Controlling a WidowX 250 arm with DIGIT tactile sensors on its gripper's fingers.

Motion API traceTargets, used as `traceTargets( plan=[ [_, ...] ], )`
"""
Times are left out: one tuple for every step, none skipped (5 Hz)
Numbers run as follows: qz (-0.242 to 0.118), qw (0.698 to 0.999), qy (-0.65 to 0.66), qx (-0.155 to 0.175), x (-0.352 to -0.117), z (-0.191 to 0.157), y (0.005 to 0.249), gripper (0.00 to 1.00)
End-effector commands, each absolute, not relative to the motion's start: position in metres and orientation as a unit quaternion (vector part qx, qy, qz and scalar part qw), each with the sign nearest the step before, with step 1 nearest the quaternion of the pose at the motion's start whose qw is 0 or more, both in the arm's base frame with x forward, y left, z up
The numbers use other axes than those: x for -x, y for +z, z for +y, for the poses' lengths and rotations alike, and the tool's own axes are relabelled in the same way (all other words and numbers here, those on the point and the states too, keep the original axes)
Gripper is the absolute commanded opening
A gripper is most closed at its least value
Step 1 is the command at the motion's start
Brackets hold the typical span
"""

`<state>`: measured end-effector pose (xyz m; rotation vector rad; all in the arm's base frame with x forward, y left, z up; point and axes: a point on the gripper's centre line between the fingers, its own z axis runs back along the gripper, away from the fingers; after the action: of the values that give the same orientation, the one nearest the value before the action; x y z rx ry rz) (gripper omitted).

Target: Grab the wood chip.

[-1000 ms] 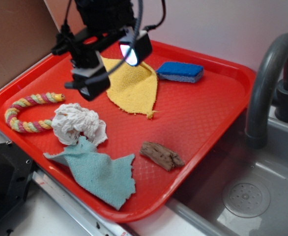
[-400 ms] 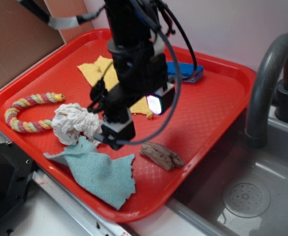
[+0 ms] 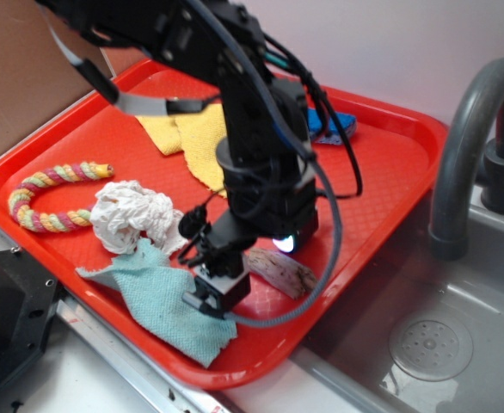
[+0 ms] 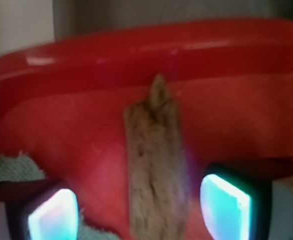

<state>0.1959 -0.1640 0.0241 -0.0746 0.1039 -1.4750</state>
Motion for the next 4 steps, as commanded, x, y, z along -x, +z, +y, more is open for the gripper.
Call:
traceTargets(
  plan=[
    [0.062,0.752,-0.656,-0.003,-0.182,-0.181,0.001,0.87],
    [0.072,0.750,-0.657,-0.026,-0.177,-0.183,-0.010,0.00],
    [0.079,0.743,-0.664,-0.032,-0.171,-0.185,-0.016,0.00],
    [0.082,0.748,-0.657,-0.046,-0.172,-0.183,-0.016,0.00]
  ],
)
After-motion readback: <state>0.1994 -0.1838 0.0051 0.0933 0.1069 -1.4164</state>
